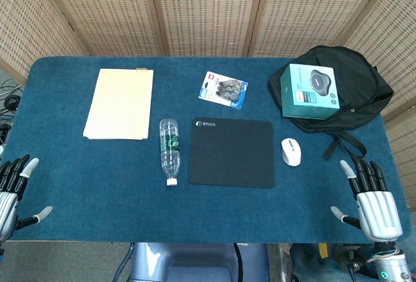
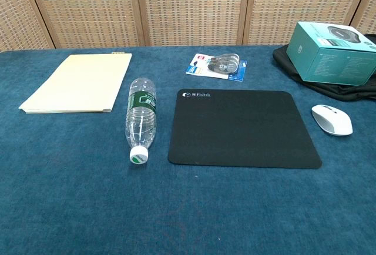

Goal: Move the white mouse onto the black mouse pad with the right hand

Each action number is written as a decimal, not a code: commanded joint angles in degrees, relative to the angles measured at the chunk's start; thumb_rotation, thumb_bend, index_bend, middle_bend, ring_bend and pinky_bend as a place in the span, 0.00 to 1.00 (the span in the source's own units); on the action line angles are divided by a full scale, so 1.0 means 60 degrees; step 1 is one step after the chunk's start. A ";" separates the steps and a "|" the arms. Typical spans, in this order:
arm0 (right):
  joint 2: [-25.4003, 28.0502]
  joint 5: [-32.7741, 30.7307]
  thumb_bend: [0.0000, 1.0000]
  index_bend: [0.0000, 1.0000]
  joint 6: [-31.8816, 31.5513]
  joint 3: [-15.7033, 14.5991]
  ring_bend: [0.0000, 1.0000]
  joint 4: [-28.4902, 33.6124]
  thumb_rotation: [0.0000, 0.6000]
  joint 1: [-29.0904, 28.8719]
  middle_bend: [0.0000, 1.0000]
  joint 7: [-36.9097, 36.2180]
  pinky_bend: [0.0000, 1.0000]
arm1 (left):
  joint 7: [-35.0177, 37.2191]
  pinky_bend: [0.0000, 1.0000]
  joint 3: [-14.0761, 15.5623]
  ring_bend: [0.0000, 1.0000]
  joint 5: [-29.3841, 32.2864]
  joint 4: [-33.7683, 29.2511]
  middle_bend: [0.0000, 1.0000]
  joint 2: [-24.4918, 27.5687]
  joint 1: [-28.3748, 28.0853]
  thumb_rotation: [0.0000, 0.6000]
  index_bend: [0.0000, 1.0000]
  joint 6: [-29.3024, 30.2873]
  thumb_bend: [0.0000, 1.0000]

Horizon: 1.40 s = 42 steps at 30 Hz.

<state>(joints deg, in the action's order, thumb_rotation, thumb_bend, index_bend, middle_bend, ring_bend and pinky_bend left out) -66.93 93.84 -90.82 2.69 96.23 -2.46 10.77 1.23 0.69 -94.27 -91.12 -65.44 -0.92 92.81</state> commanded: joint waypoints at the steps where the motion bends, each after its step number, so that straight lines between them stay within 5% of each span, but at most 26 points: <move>1: -0.0002 0.0003 0.00 0.00 0.0038 -0.0020 0.00 -0.0007 1.00 -0.0010 0.00 0.0008 0.00 | -0.0003 0.00 -0.0001 0.00 0.0013 0.0002 0.00 -0.0005 0.0001 1.00 0.00 -0.0009 0.00; 5: 0.0019 0.0005 0.03 0.00 0.0107 -0.0065 0.00 0.0045 1.00 -0.0019 0.00 -0.0015 0.00 | -0.0042 0.00 -0.0016 0.00 0.0027 0.0009 0.00 -0.0017 -0.0026 1.00 0.00 -0.0055 0.00; 8: 0.0069 0.0046 0.17 0.00 0.0262 -0.0115 0.00 0.0083 1.00 -0.0092 0.00 -0.0181 0.00 | -0.0076 0.00 -0.0024 0.00 0.0065 0.0005 0.00 -0.0031 -0.0055 1.00 0.00 -0.0127 0.00; 10: 0.0049 0.0098 0.36 0.01 0.0348 -0.0083 0.00 0.0042 1.00 -0.0193 0.00 -0.0290 0.00 | -0.0070 0.00 -0.0051 0.00 0.0115 0.0002 0.00 -0.0027 -0.0064 1.00 0.00 -0.0145 0.00; 13: -0.0176 0.0110 0.84 0.09 0.0640 0.0192 0.00 -0.0257 1.00 -0.0588 0.00 -0.0287 0.00 | -0.0032 0.00 -0.0137 0.00 0.0259 -0.0008 0.00 -0.0032 -0.0102 1.00 0.00 -0.0206 0.00; 15: -0.0421 -0.0009 0.98 0.15 0.1181 0.0406 0.00 -0.0498 1.00 -0.1034 0.02 -0.0132 0.00 | -0.0036 0.00 -0.0194 0.00 0.0389 -0.0019 0.00 -0.0039 -0.0164 1.00 0.00 -0.0338 0.00; 22: -0.0970 -0.1022 1.00 0.30 0.3981 0.0985 0.00 -0.1522 1.00 -0.2860 0.18 -0.0705 0.00 | -0.0340 0.00 -0.0477 0.00 0.1046 0.0041 0.00 -0.0197 -0.0457 1.00 0.00 -0.0952 0.00; 27: -0.1614 -0.1013 1.00 0.33 0.5256 0.0895 0.01 -0.2818 1.00 -0.3845 0.21 -0.0917 0.00 | -0.0819 0.00 -0.0636 0.00 0.1409 0.0141 0.00 -0.0442 -0.0566 1.00 0.00 -0.1142 0.00; 34: -0.2392 -0.0712 1.00 0.33 0.5876 0.0719 0.01 -0.4287 1.00 -0.4704 0.21 -0.0844 0.00 | -0.1068 0.00 -0.0705 0.00 0.1605 0.0252 0.00 -0.0601 -0.0666 1.00 0.00 -0.1290 0.00; 42: -0.2849 -0.0993 1.00 0.34 0.6418 0.0585 0.01 -0.4739 1.00 -0.5157 0.22 -0.0798 0.00 | -0.1160 0.00 -0.0610 0.00 0.1404 0.0459 0.00 -0.0809 -0.0709 1.00 0.00 -0.1236 0.00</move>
<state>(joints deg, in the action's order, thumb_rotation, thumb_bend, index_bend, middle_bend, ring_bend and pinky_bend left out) -83.56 88.20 -52.66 6.34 68.09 -33.10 5.97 -5.73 -3.01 -85.77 -88.39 -70.26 -5.18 85.32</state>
